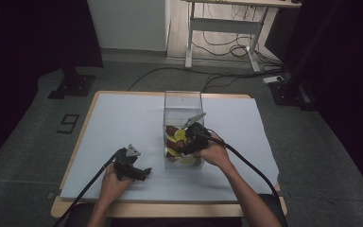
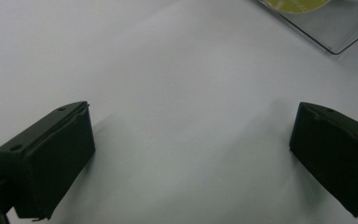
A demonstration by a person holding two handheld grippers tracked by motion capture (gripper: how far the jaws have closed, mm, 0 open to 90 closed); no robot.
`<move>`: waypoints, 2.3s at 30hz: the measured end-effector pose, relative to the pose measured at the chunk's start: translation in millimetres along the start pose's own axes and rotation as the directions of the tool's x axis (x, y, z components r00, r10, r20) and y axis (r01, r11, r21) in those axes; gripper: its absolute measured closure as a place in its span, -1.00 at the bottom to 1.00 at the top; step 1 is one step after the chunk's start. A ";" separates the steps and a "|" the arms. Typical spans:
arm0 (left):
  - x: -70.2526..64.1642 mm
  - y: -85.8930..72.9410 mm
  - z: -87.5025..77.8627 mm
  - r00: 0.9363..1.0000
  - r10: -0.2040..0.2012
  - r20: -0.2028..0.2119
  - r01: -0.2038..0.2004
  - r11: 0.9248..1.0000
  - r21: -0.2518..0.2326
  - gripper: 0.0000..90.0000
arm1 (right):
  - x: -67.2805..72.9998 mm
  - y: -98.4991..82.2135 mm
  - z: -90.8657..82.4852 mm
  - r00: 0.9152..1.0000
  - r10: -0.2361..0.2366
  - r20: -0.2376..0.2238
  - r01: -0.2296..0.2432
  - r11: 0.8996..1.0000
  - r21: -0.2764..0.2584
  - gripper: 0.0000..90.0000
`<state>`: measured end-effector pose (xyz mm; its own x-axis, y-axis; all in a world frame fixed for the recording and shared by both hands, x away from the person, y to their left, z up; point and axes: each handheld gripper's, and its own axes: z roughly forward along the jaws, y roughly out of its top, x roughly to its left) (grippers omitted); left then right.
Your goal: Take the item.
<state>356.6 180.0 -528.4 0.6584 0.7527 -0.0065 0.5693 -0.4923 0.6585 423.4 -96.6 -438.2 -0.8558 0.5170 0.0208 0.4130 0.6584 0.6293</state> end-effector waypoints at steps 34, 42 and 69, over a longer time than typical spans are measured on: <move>0.0 0.0 0.0 1.000 0.000 0.000 0.000 1.000 0.000 -1.00 | 2.6 4.2 17.5 1.000 -0.021 0.015 0.020 0.996 0.087 -0.12; 0.0 0.0 0.0 1.000 0.000 0.000 0.000 1.000 0.000 -1.00 | 4.6 5.9 7.6 1.000 -0.025 0.017 0.024 0.998 0.054 -0.12; -0.1 0.0 0.0 1.000 0.000 -0.001 0.000 1.000 0.000 -1.00 | 2.2 6.8 -33.7 0.999 -0.013 0.050 0.015 1.000 -0.028 -0.12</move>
<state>356.5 179.9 -528.4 0.6580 0.7530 -0.0059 0.5690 -0.4922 0.6588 413.8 -109.4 -407.7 -0.8446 0.5348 -0.0264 0.3916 0.6505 0.6508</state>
